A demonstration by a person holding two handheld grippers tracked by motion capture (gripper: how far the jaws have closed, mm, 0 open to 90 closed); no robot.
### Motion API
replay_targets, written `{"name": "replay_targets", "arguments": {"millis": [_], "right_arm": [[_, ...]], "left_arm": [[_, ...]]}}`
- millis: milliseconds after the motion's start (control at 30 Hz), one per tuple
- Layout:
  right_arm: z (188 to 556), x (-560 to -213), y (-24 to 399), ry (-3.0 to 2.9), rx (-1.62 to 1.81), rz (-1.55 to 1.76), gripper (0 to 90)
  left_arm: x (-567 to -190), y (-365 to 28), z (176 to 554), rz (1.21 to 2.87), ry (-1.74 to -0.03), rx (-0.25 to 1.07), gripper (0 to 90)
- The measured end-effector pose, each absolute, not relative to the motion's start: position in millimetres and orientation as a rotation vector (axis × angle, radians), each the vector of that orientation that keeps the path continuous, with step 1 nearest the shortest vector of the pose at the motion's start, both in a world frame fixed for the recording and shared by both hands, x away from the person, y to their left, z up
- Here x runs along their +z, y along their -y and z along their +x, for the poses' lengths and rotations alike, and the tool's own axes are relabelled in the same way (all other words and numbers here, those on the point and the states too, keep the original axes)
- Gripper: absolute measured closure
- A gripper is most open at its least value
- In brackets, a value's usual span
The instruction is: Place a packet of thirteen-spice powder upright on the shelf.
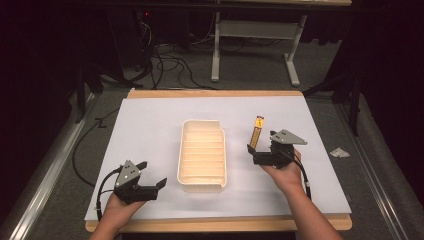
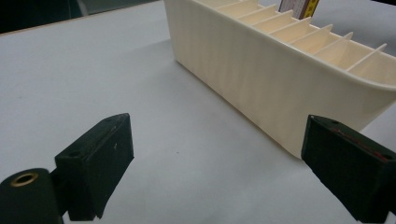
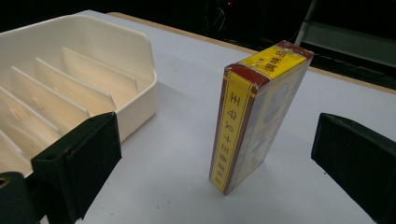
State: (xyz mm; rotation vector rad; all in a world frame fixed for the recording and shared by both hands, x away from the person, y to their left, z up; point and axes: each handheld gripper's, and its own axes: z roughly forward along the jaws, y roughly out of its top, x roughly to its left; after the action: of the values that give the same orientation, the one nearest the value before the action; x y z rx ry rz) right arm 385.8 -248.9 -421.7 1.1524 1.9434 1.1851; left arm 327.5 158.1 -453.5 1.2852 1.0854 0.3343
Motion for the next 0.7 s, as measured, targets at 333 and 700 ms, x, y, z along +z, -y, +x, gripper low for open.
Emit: {"name": "replay_targets", "arguments": {"millis": [333, 700], "right_arm": [[402, -421, 246, -1.929, 1.183, 1.200, 2.8], [417, -421, 244, -1.913, 1.155, 1.226, 4.2]], "left_arm": [[-454, -158, 327, 1.293, -1.080, 0.339, 9.7], [-454, -158, 327, 1.296, -1.078, 0.337, 9.7]]}}
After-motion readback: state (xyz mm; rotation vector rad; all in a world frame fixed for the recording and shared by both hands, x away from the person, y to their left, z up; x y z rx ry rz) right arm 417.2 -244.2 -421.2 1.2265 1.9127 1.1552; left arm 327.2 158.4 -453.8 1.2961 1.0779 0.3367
